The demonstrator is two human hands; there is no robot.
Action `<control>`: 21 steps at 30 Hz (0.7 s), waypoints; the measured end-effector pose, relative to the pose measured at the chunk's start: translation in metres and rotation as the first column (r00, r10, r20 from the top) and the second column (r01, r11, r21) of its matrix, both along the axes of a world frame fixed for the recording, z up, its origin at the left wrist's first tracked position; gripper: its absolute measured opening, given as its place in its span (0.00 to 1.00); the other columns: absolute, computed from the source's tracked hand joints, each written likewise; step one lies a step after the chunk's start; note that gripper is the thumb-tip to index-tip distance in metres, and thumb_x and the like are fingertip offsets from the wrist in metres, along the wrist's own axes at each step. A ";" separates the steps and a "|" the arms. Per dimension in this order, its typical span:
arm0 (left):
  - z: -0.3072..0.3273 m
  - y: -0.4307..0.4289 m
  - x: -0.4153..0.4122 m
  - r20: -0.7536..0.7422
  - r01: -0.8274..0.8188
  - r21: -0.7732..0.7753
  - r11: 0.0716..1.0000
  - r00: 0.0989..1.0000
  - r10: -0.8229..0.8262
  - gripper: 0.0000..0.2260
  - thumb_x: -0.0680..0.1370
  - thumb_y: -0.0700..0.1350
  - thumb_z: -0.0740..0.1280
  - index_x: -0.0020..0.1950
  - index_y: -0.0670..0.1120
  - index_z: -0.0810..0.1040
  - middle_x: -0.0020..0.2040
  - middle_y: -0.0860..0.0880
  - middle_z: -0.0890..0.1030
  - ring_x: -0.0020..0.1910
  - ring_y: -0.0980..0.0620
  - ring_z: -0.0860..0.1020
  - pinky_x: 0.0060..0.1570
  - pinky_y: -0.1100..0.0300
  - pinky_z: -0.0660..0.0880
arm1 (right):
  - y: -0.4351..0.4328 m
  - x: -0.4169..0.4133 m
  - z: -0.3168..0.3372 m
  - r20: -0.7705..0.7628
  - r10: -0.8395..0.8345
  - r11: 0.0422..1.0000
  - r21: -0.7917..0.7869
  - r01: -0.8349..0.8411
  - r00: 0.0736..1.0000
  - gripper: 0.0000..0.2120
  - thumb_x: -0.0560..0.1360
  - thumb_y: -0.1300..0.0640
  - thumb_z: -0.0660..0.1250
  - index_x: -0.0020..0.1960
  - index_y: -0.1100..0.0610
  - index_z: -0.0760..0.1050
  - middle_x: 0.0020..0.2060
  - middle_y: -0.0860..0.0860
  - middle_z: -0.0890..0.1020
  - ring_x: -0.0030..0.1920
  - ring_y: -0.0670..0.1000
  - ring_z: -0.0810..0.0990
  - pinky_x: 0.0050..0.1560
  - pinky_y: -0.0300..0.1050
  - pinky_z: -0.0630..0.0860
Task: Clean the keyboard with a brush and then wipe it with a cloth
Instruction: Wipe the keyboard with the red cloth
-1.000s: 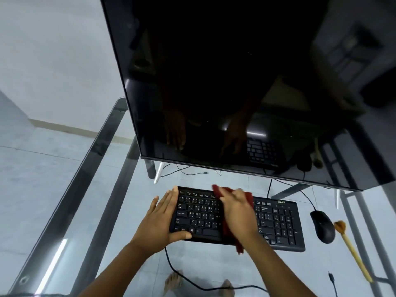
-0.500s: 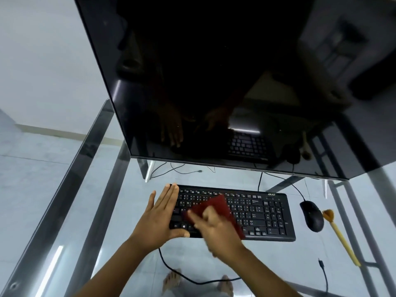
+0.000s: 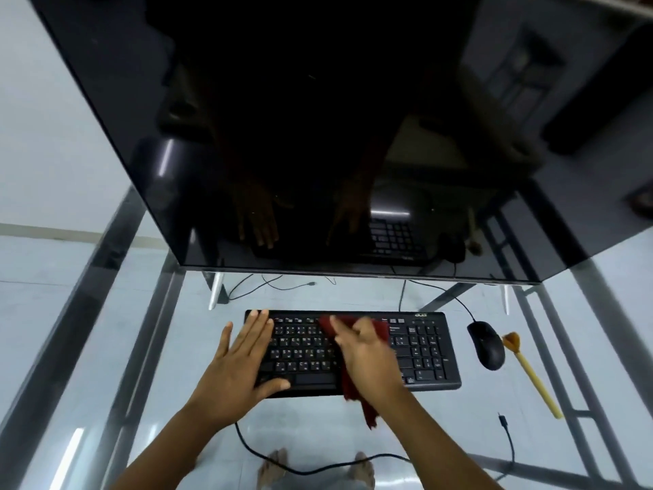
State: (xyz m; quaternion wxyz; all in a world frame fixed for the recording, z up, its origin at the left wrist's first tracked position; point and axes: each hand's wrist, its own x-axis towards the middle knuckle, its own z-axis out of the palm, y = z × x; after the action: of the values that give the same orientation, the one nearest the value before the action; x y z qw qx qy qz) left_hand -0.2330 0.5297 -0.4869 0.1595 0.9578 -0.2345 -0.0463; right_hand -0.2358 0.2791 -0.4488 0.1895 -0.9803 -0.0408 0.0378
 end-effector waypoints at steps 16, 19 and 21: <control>0.007 -0.081 0.002 0.034 0.074 0.069 0.995 0.996 -0.077 0.33 0.80 0.62 0.50 0.78 0.41 0.54 0.79 0.45 0.53 0.78 0.50 0.46 0.73 0.45 0.45 | -0.028 -0.017 0.012 -0.127 0.061 0.998 0.023 -0.058 0.990 0.18 0.81 0.45 0.54 0.70 0.35 0.66 0.57 0.44 0.73 0.50 0.55 0.80 0.51 0.52 0.79; 0.010 -0.105 0.008 0.036 0.083 0.099 0.992 0.996 -0.087 0.32 0.79 0.60 0.51 0.76 0.40 0.59 0.78 0.44 0.58 0.78 0.48 0.51 0.71 0.43 0.47 | -0.055 -0.019 0.025 -0.005 0.111 0.987 -0.115 -0.110 0.994 0.17 0.74 0.31 0.56 0.59 0.32 0.74 0.51 0.42 0.79 0.50 0.51 0.82 0.46 0.49 0.81; 0.013 -0.118 0.011 0.064 0.081 0.102 0.991 0.994 -0.088 0.32 0.80 0.60 0.50 0.76 0.40 0.59 0.77 0.44 0.58 0.77 0.47 0.53 0.71 0.43 0.47 | -0.097 -0.009 0.017 -0.041 -0.123 0.967 -0.228 0.111 0.991 0.18 0.76 0.35 0.51 0.60 0.35 0.73 0.53 0.48 0.81 0.48 0.52 0.83 0.42 0.45 0.81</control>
State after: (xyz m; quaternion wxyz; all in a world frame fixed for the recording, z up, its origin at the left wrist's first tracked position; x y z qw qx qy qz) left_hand -0.2221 0.4118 -0.4740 0.1014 0.9548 -0.2775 -0.0319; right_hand -0.2445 0.1821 -0.4314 0.0802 -0.9947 0.0270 0.0579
